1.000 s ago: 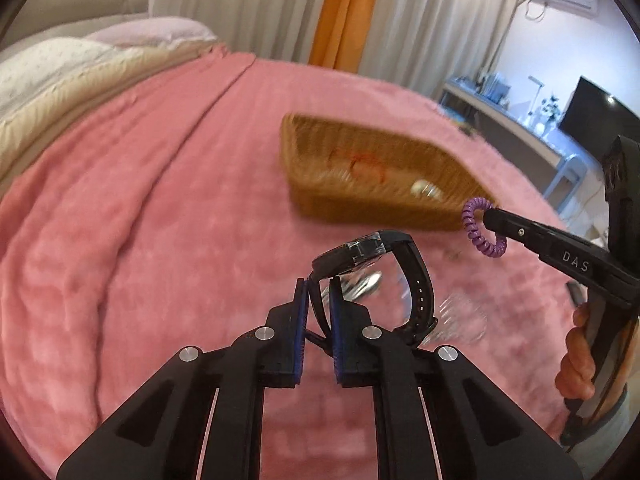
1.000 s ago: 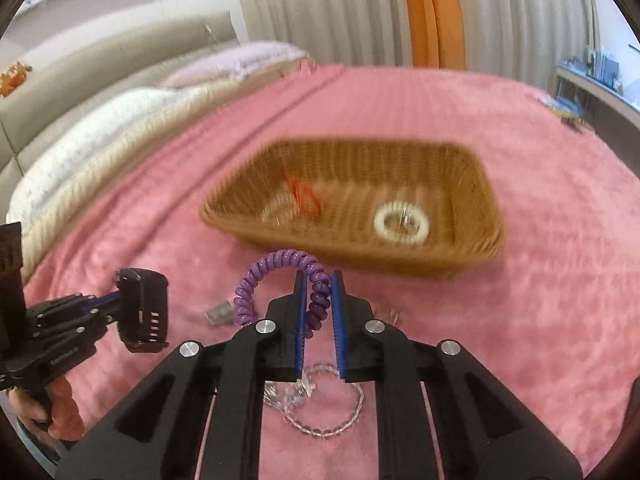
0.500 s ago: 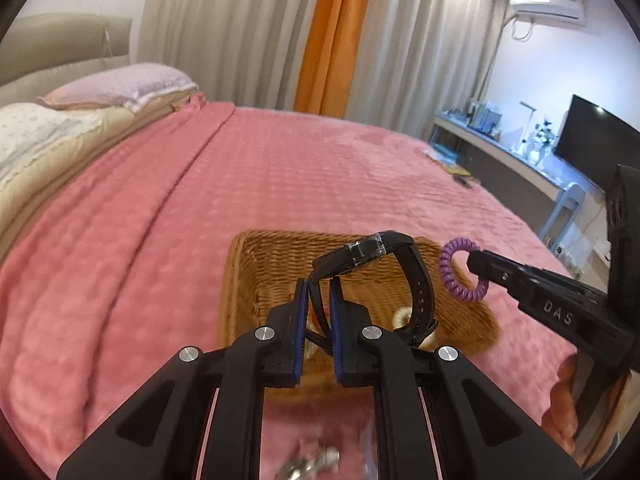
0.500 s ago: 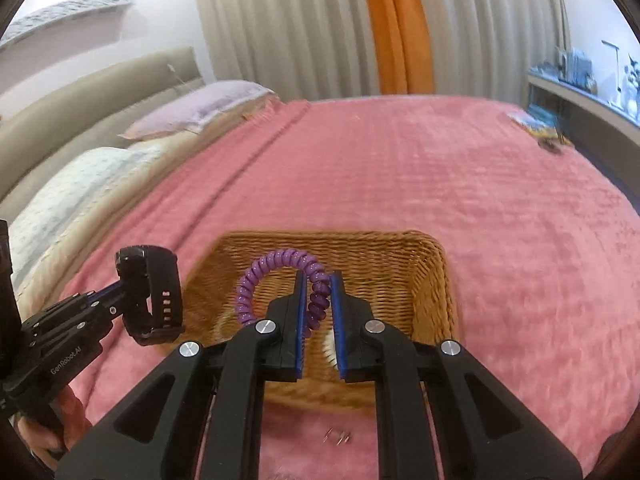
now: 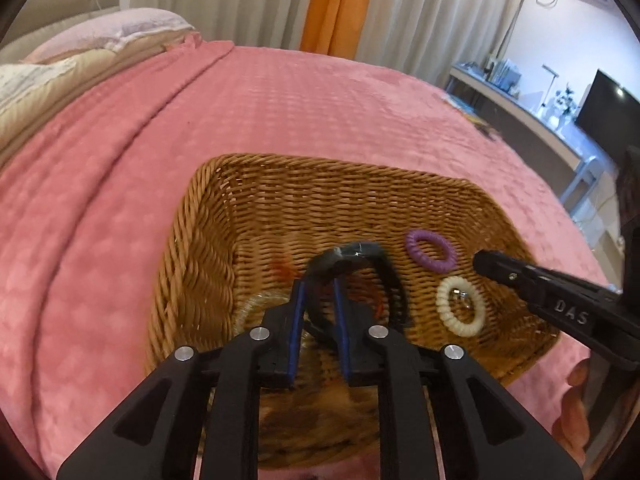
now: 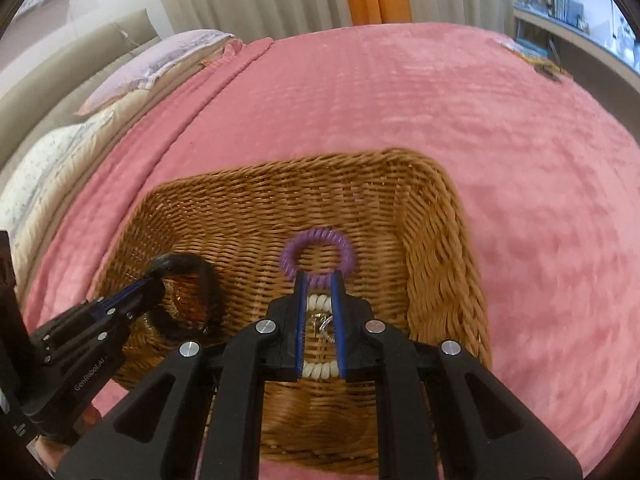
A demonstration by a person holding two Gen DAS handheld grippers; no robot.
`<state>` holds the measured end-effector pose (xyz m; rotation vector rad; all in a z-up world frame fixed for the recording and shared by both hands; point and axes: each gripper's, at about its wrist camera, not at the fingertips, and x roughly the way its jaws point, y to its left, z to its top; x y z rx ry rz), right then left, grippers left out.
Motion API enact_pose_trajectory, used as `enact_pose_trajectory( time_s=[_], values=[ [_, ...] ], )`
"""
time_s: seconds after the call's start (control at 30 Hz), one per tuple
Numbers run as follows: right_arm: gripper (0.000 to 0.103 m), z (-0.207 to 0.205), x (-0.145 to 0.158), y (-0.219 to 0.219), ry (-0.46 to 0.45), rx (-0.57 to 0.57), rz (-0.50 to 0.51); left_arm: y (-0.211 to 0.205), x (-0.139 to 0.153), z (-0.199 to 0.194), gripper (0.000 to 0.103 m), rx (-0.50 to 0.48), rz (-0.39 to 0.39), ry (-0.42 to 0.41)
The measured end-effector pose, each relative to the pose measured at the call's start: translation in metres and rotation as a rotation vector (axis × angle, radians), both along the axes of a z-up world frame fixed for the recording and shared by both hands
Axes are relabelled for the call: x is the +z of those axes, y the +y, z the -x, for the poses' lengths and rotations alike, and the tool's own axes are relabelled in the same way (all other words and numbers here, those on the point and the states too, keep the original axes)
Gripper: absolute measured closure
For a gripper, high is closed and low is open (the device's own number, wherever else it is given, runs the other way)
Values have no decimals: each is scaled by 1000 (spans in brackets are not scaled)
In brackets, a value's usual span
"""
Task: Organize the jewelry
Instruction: 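Carry watch and purple coil bracelet into the basket and release both, then grasp the star keychain with left tool while right tool grasps clear beaded bracelet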
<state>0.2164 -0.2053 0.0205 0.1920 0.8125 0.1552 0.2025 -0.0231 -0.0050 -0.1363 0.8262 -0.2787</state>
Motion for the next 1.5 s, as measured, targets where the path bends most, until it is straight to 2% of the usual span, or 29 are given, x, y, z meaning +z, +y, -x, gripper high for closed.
enact_pose_trajectory(
  time_s=[0.03,0.07,0.1,0.17,0.23,0.3,0.33,0.53,0.63,0.73,1.03,1.2,1.3,1.5],
  values=[
    [92,4,2,-1,-7,2,-2,3,2,2,69,-5,11,-6],
    [92,9,4,-2,-13,5,0,6,8,8,56,-4,17,-20],
    [91,16,7,-1,-22,12,3,10,13,15,52,-5,15,-33],
    [88,27,12,-1,-38,27,0,15,20,27,49,-26,35,-37],
    [78,45,20,2,-64,38,4,20,27,40,47,-40,65,-41],
    [59,64,29,4,-98,50,8,27,36,58,43,-51,90,-61],
    [59,77,35,6,-122,59,17,30,41,69,42,-54,100,-74],
    [59,136,51,12,-193,93,27,45,61,115,40,-63,131,-142],
    [59,157,45,14,-204,90,55,51,62,136,39,-61,128,-164],
    [59,172,29,17,-190,87,72,56,50,150,39,-48,125,-152],
    [60,174,-31,19,-66,105,64,65,-9,147,39,-60,101,-22],
    [74,166,-54,26,-21,114,86,59,-32,140,41,-117,70,32],
    [74,163,-62,23,-3,115,77,47,-37,140,47,-159,-7,24],
    [74,162,-65,22,-11,124,63,31,-37,132,47,-223,-84,5]
  ],
)
